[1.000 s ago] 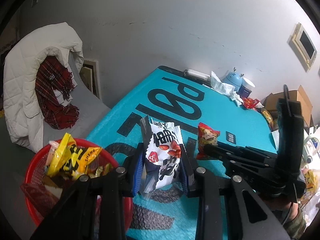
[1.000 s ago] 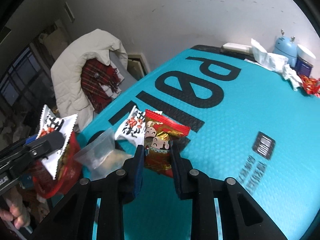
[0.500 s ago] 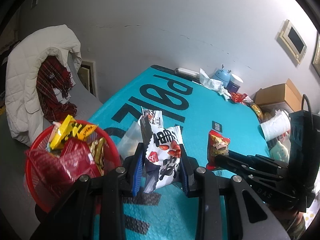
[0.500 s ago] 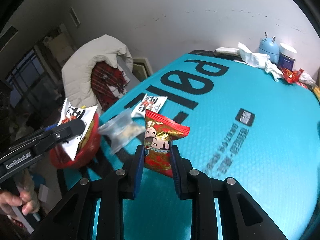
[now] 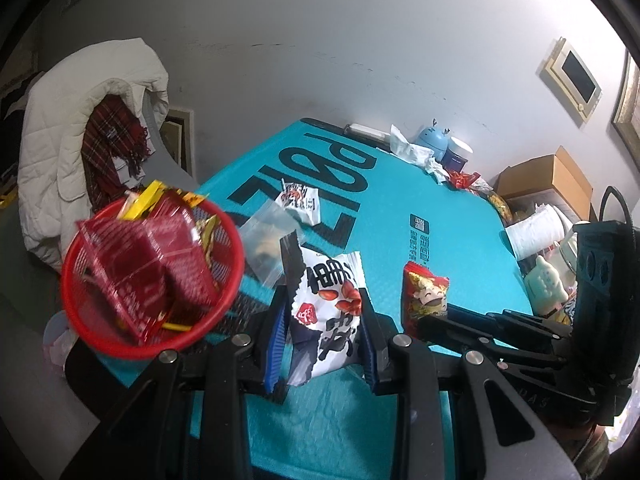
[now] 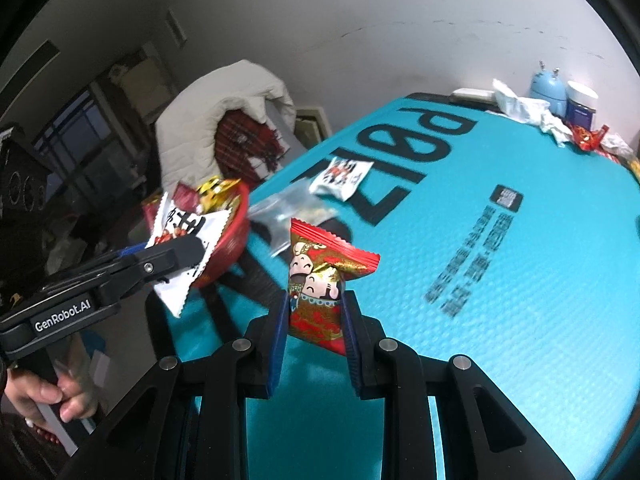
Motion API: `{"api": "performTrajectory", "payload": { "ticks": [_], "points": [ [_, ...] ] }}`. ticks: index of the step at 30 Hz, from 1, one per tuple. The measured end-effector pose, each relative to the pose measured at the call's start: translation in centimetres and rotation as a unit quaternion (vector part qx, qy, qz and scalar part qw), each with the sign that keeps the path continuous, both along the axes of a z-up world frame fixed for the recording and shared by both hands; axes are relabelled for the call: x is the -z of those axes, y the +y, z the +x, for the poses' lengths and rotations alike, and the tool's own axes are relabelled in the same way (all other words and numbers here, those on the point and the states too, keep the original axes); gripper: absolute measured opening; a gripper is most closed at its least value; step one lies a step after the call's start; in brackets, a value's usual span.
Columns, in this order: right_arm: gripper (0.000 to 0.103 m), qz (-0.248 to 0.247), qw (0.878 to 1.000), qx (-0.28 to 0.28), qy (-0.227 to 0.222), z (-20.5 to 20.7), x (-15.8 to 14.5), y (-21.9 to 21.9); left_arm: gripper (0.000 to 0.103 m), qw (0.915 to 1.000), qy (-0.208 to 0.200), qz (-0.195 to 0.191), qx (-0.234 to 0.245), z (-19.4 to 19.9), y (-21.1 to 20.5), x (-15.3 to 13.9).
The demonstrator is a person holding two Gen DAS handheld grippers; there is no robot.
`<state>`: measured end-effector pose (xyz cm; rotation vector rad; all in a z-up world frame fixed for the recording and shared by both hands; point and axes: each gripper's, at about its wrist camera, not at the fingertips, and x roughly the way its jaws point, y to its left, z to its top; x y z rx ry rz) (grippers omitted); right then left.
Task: Organize snacks
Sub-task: 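Carry both held packets over the red basket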
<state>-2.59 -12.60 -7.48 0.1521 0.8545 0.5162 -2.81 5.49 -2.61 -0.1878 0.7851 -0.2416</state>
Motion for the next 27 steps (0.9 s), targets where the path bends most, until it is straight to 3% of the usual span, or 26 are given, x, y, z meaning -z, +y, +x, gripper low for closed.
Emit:
{"api": "performTrajectory", "payload": {
  "ticks": [14,27],
  "points": [
    [0.026,0.025,0.996,-0.087,-0.025,-0.8,-1.6,5.2,0.031,0.9972,-0.018,-0.004,-0.072,-3.4,5.0,-1.2],
    [0.026,0.019,0.986,-0.151,-0.065,0.5,-4.1,10.4,0.031,0.9888,-0.038,0.007,-0.144,-3.8,9.9,-2.4]
  ]
}}
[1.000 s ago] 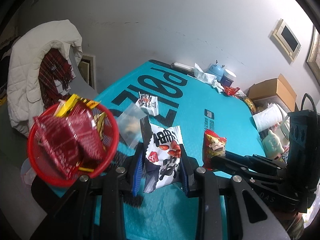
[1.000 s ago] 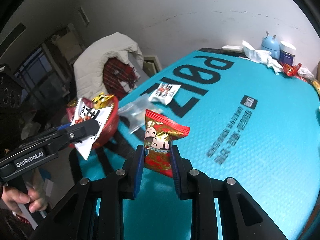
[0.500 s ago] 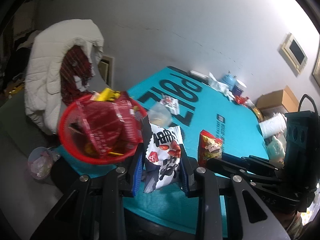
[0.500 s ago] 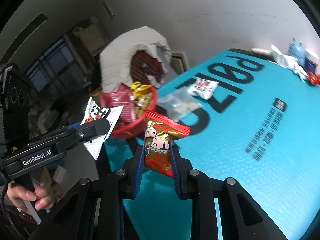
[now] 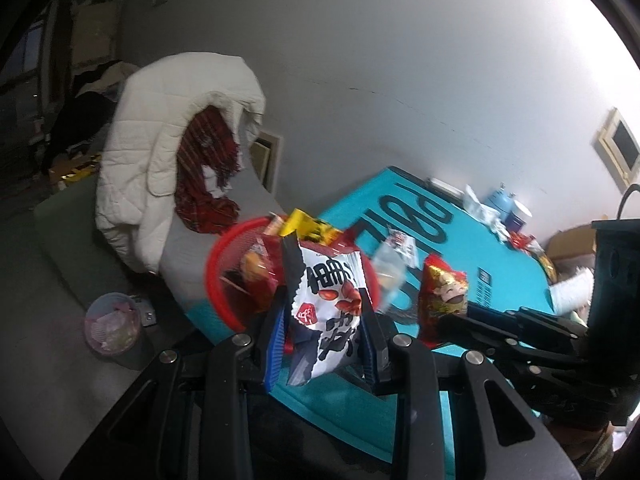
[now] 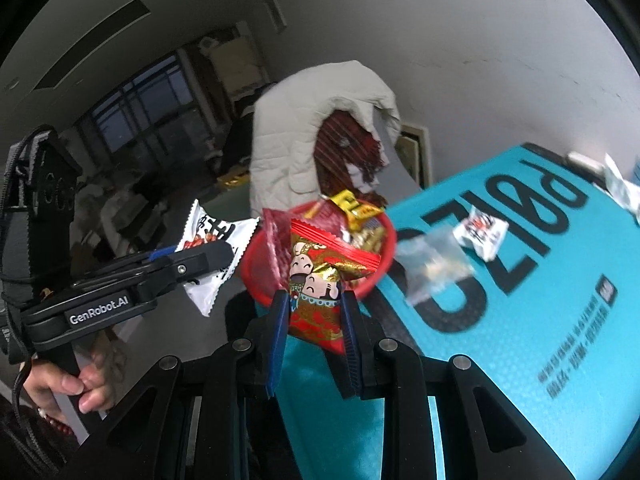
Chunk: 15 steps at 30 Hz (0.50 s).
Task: Organize snacks
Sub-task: 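Carry both held packets over the red basket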
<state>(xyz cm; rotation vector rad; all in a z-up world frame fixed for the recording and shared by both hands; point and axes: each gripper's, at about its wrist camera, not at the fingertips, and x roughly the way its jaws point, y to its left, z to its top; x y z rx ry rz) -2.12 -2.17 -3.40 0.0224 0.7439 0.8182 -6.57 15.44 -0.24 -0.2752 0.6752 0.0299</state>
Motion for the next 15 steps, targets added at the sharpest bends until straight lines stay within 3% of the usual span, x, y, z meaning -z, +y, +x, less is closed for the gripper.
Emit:
{"api": "performTrajectory", "payload": {
  "ticks": [15],
  "points": [
    [0.026,-0.009,0.999,-0.032,-0.024,4.5,-1.4,5.3,0.031,0.9987,0.003,0.020,-0.047,4.4,5.6,0.4]
  ]
}}
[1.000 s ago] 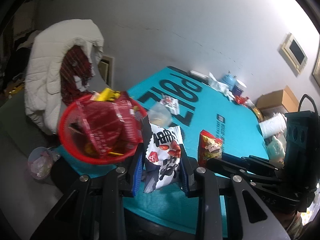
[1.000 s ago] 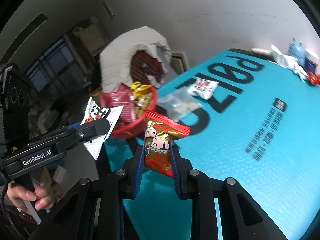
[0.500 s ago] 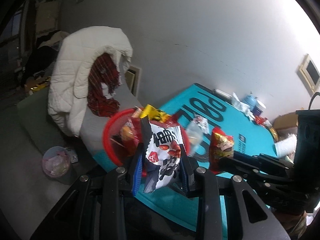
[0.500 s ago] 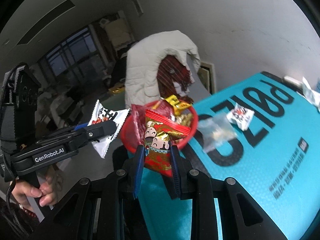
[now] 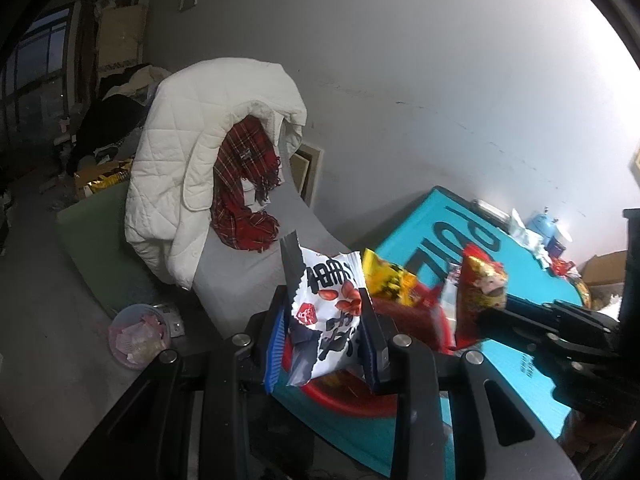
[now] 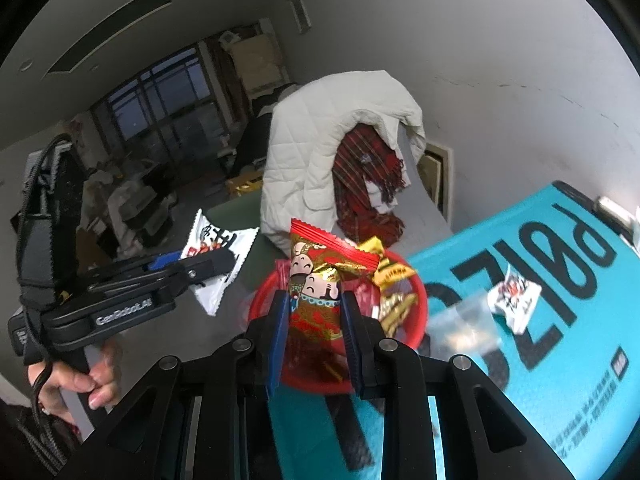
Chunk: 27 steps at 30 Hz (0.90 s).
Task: Organize snacks
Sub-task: 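Carry both held packets over the red basket, then open the right tool to drop the red-gold packet while the left tool releases the white packet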
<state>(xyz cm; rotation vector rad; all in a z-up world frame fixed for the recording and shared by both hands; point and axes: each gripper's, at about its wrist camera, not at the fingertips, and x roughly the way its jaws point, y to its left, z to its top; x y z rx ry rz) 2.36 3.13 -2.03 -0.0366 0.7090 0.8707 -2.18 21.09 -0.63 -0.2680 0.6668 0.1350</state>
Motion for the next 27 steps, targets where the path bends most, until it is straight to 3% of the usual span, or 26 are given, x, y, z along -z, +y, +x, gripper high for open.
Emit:
{"api": "performTrajectory", "payload": {
  "ticks": [8,13,19,23,27],
  "points": [
    [0.026,-0.008,1.000,0.002,0.001,2.2,0.4,1.3,0.031,0.9994,0.030,0.012,0.012,4.6,1.5,2.2],
    [0.026,-0.008,1.000,0.016,0.002,3.3,0.7,1.2,0.031,0.9968,0.077,-0.007,0.019,7.2,2.1,4.6],
    [0.026,-0.012,1.000,0.013,0.004,3.5,1.0,1.2,0.031,0.9929,0.101,-0.034,0.053,7.7,1.5,5.8],
    [0.026,-0.009,1.000,0.013,0.008,3.5,1.1,1.1,0.031,0.9847,0.131,-0.077,0.084,7.8,1.3,6.6],
    [0.026,-0.009,1.000,0.014,0.004,3.2,0.9,0.9,0.032,0.9846,0.141,-0.063,0.082,7.3,0.6,6.9]
  ]
}}
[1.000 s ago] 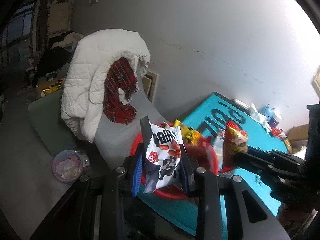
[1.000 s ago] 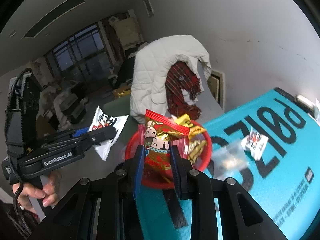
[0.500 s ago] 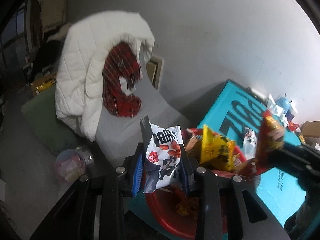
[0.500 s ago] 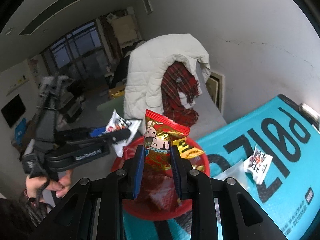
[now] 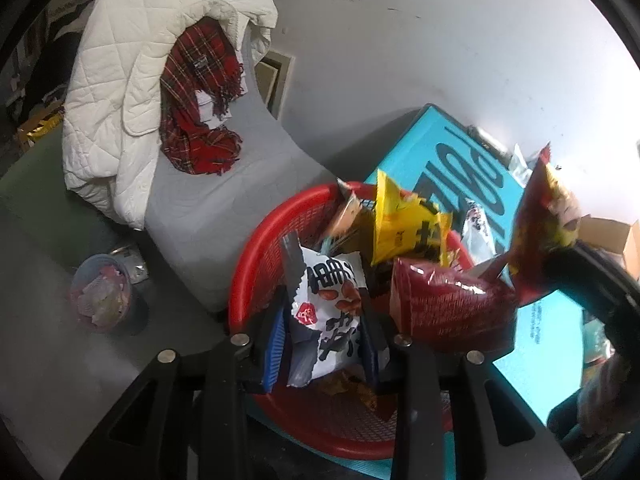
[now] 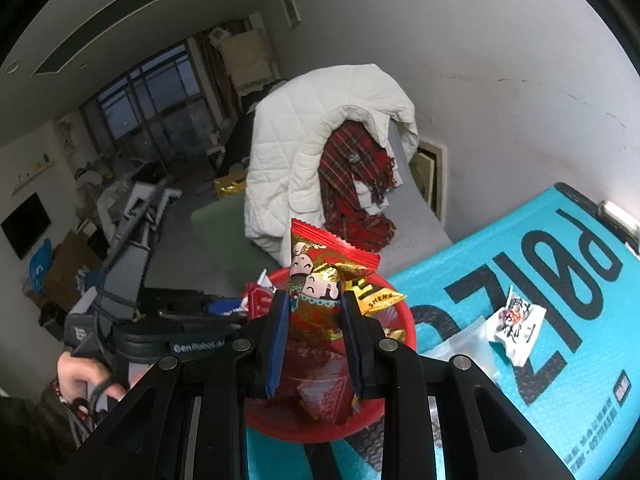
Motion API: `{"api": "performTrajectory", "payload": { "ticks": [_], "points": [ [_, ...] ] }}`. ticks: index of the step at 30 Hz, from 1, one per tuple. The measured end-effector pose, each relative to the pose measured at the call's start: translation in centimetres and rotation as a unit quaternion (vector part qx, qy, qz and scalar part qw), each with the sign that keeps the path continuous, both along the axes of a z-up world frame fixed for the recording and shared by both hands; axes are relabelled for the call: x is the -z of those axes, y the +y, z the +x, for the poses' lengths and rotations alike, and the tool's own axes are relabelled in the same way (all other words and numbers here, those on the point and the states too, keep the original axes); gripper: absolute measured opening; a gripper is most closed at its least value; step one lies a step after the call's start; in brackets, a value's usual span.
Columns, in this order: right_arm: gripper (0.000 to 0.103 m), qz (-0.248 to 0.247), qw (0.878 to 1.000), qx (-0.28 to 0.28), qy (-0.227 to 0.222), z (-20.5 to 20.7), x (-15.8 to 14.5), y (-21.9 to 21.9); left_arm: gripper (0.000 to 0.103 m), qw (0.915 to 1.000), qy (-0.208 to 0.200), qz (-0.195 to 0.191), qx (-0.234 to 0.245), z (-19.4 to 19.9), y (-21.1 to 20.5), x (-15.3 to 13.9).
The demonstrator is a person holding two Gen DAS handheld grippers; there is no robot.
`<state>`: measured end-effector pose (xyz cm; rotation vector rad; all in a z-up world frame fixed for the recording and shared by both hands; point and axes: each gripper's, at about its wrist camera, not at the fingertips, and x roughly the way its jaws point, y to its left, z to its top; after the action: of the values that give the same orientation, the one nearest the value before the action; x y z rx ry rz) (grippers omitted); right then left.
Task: Organize snacks
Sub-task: 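Open the right tool to drop the red-gold packet while the left tool releases the white packet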
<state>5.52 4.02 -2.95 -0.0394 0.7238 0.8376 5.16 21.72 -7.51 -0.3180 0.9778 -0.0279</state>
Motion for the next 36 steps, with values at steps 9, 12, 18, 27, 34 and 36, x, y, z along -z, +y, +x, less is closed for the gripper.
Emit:
{"api": "performTrajectory", "payload": {
  "ticks": [9,12,18,27,34,36],
  "points": [
    [0.026,-0.006,1.000,-0.009,-0.005,-1.3,-0.3,0.0,0.044,0.9989,-0.024,0.033,-0.025,-1.5,0.1,-1.6],
    [0.026,-0.005,1.000,-0.011,-0.005,-1.6,-0.3,0.0,0.044,0.9978,-0.036,0.044,-0.034,-2.2,0.2,-2.4],
    [0.026,-0.003,1.000,-0.012,-0.011,-1.1,-0.5,0.1,0.044,0.9958,-0.052,0.055,-0.052,-3.5,0.5,-3.6],
    [0.026,-0.031,0.999,-0.017,-0.018,1.9,0.2,2.3,0.044,0.9933,-0.064,0.055,-0.080,-3.6,1.7,-4.2],
    [0.026,-0.059,0.997,-0.044,-0.009,2.5,1.2,4.0,0.044,0.9928,-0.065,0.049,-0.088,-3.5,2.5,-3.9],
    [0.026,-0.065,0.997,-0.048,-0.012,2.2,1.3,4.1,0.044,0.9929,-0.064,0.049,-0.088,-3.5,2.4,-3.8]
  ]
}}
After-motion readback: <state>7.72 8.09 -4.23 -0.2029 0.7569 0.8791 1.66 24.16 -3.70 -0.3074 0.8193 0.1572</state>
